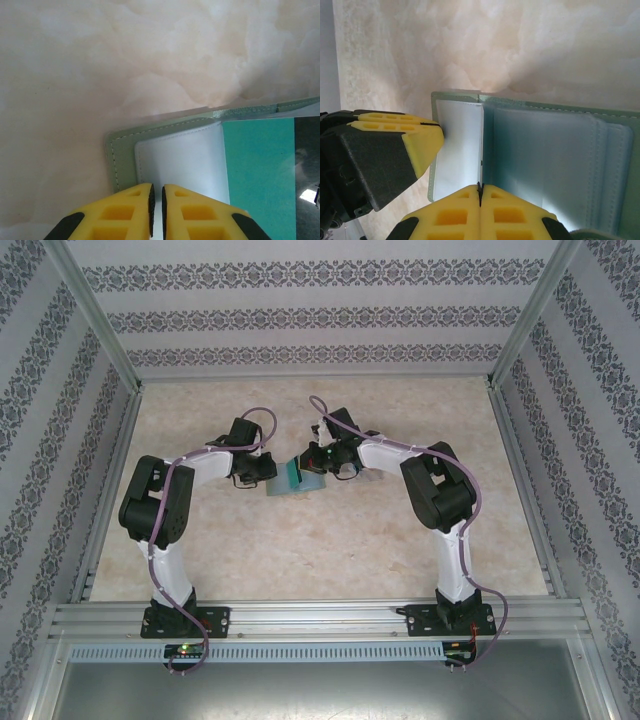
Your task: Put the credit cards into the card holder
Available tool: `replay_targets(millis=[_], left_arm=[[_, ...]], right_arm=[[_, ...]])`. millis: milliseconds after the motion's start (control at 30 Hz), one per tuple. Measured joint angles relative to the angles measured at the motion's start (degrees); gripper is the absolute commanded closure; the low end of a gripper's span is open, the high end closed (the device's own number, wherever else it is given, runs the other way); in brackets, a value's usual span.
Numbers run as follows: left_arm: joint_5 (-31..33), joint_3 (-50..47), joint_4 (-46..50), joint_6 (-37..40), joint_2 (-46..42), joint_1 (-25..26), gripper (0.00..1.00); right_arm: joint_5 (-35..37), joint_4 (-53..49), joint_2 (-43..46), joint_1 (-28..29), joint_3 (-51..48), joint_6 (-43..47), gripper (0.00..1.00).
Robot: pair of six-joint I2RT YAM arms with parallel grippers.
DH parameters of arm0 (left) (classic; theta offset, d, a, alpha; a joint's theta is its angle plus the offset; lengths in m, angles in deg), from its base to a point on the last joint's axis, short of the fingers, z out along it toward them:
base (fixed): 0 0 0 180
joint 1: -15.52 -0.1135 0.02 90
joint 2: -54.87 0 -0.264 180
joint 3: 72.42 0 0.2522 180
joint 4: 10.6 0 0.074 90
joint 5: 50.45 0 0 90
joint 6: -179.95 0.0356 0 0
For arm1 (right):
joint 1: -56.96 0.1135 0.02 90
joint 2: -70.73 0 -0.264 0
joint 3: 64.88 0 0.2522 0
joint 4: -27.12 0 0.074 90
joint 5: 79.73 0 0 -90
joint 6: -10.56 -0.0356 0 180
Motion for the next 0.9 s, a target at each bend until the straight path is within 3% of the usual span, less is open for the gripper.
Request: replay_targets(millis=[333,900], left_arm=[[0.26,0.35,0.07,0.02,0.28,-0.02,0.87],[1.68,0.37,0.13,0.02,0.26,-0.11,0.87]], right_arm=[[4.66,-0.20,1.38,0.98,-2.01,-2.16,1.00],[6.03,-2.62,1.40,2.97,0.83,-3.85,1.00]])
